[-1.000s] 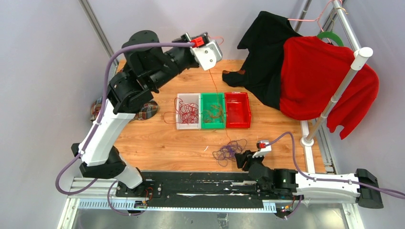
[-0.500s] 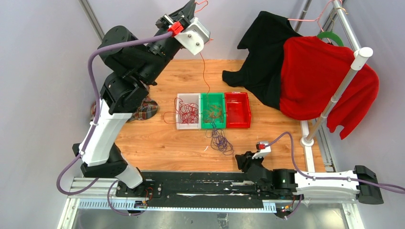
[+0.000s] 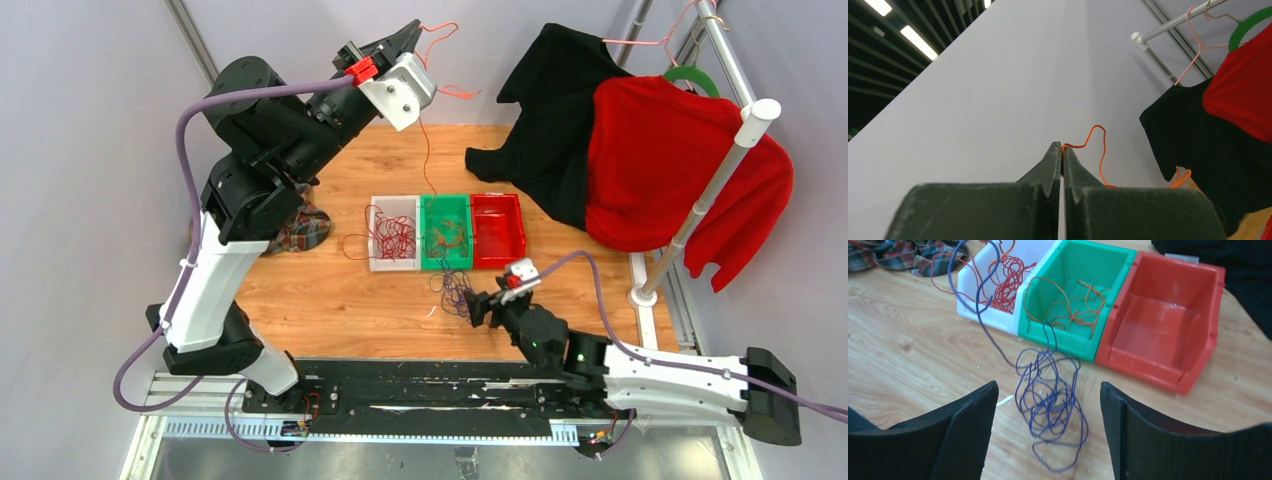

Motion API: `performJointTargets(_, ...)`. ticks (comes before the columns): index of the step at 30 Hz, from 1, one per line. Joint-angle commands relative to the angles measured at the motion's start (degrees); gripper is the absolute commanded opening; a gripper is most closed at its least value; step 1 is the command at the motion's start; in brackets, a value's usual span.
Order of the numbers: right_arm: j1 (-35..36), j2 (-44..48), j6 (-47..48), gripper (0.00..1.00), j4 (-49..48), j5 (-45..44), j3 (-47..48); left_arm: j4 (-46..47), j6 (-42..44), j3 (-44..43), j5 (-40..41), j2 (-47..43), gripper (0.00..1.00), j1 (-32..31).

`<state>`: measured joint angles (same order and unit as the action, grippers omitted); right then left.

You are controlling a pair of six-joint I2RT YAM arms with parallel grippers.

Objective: Untangle the cables

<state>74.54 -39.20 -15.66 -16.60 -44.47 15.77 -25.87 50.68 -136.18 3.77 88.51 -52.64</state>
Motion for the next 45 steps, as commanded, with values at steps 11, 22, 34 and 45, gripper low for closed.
performJointTargets(11,-18.41,-25.99,9.38,0.72,-16.82,38.62,13.15,-1.97,-1.02,-0.07,-1.73,-2.25,0.01,-0.43)
performJointTargets(22,-20.07,-25.05,2.58,0.01,-1.95,38.91,15.01,-0.54,1.29,2.63,-0.54,-3.9,0.0,-0.44)
performJointTargets(34,-15.58,-4.39,-6.46,0.01,27.25,30.33,7.92,6.34,11.15,0.98,4.73,-1.06,0.01,-0.28)
performJointTargets(45,-11.36,-0.32,-13.2,0.01,42.57,26.89,8.44,11.07,20.22,-9.64,5.62,9.31,0.01,2.41)
